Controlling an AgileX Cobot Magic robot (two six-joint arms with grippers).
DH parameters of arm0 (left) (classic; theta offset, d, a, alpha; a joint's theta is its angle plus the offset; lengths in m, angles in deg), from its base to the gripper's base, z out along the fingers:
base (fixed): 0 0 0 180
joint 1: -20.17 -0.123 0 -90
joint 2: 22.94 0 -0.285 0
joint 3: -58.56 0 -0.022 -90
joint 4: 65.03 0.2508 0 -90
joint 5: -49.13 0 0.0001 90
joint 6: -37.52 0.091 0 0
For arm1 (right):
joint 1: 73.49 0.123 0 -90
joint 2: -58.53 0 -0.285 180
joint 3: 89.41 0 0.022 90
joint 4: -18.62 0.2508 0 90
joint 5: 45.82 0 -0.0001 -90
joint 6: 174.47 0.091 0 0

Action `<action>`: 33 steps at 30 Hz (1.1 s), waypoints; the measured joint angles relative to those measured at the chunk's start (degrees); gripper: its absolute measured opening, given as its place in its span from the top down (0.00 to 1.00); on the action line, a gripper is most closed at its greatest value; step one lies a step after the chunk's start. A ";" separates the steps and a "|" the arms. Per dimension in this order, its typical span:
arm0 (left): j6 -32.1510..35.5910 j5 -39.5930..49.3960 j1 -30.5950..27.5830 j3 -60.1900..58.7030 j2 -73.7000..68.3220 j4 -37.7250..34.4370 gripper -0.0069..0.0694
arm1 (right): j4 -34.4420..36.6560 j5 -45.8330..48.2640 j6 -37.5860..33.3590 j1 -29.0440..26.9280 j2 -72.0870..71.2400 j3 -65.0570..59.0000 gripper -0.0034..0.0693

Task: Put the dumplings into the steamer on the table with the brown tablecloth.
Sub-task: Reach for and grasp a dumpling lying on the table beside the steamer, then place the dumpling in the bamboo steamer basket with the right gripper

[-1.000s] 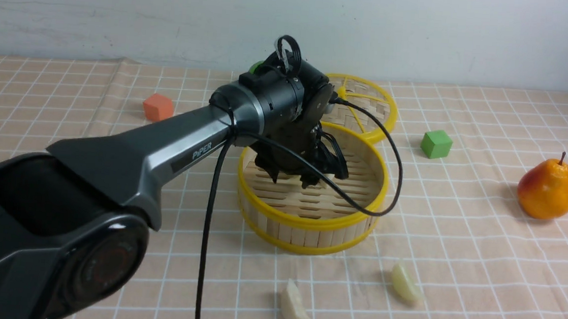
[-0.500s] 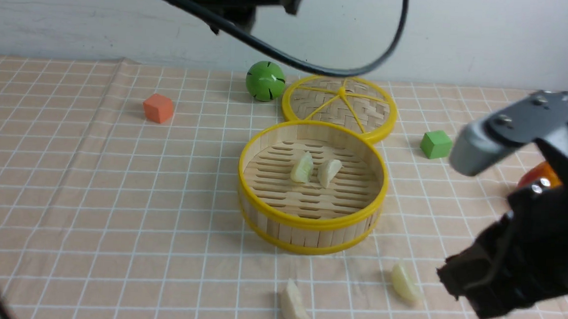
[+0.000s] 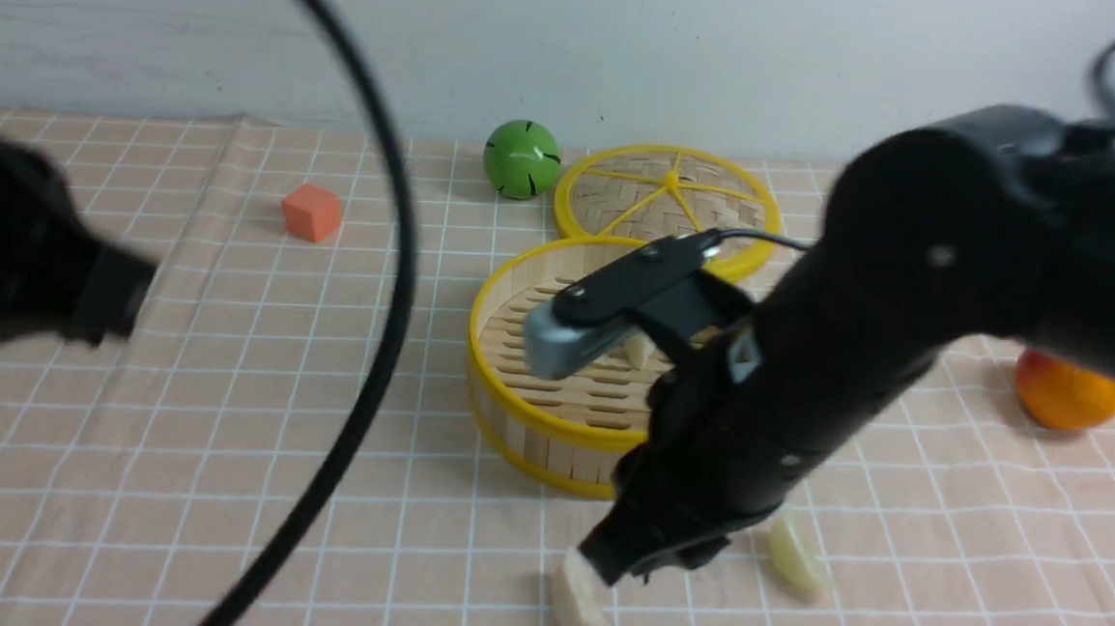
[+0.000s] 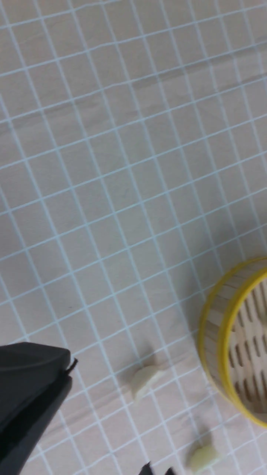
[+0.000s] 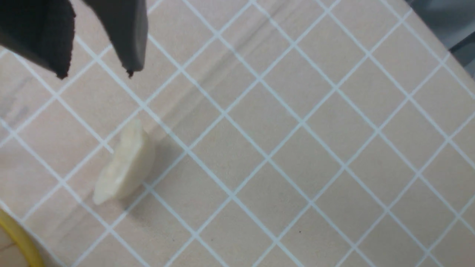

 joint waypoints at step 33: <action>0.00 0.09 0.00 -15.10 15.21 -1.12 0.93 | -13.01 1.05 12.39 0.31 22.21 25.95 0.73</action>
